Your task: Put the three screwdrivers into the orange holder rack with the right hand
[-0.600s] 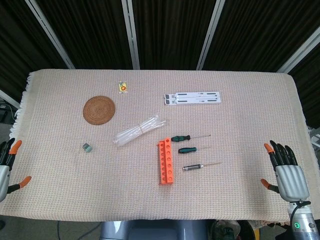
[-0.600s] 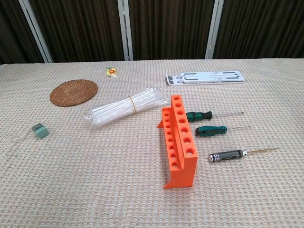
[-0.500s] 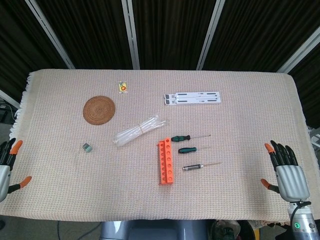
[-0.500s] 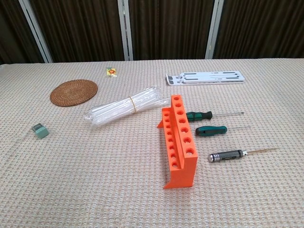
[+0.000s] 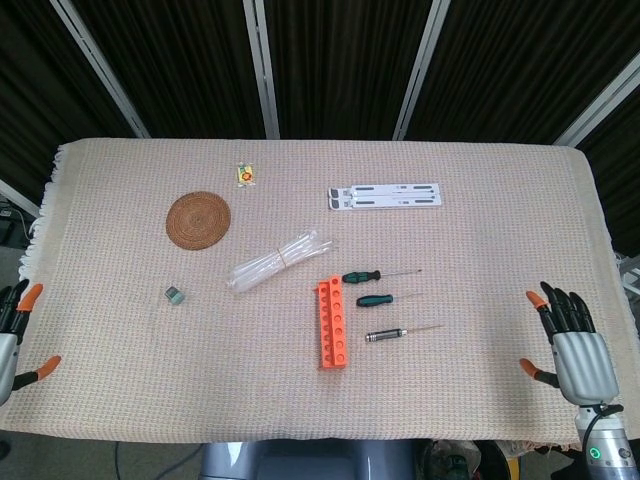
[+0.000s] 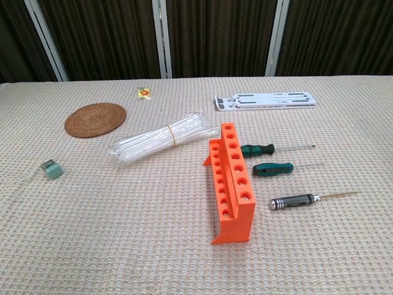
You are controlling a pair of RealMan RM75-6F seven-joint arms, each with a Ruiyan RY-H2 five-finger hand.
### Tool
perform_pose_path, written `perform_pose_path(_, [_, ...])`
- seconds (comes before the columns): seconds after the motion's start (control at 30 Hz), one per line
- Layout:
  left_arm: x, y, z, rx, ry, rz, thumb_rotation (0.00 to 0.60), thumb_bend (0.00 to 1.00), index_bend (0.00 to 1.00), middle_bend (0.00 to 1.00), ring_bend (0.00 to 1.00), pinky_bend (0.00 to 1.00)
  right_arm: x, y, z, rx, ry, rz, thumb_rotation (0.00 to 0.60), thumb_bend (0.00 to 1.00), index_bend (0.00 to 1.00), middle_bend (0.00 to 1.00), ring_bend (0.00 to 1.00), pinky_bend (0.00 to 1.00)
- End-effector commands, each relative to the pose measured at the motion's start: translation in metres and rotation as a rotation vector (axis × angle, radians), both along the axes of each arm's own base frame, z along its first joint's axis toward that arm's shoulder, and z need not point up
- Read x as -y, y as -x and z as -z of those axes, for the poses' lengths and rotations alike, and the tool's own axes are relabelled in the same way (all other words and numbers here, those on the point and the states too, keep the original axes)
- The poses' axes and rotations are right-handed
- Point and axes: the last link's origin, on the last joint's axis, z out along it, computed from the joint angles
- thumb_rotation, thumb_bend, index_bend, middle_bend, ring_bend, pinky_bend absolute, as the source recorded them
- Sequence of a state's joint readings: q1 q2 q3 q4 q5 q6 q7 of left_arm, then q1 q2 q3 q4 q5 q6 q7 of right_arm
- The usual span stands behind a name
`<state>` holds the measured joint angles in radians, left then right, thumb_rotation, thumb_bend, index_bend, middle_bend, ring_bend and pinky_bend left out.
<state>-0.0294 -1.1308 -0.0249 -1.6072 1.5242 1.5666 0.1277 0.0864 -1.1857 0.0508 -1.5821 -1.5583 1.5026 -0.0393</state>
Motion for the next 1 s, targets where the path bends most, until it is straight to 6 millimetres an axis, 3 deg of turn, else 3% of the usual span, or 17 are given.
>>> perform_pose_path(0.03, [0.000,0.000,-0.001,0.001,0.001,-0.001,0.600,0.06,0.00,0.00,0.00,0.00,0.003,-0.003,0.001,0.013,-0.005,-0.024,0.600,0.06,0.13,0.00,0.00,0.00])
perform_pose_path(0.43, [-0.007,-0.004,-0.001,-0.013,0.007,0.012,0.600,0.06,0.00,0.00,0.00,0.00,0.017,-0.020,0.006,0.076,-0.042,-0.086,0.600,0.21,0.32,0.05,0.00,0.00])
perform_pose_path(1.0, [-0.021,-0.008,-0.003,-0.042,0.020,0.017,0.600,0.06,0.00,0.00,0.00,0.00,0.083,-0.097,0.055,0.047,-0.396,-0.164,0.600,0.24,0.38,0.08,0.00,0.00])
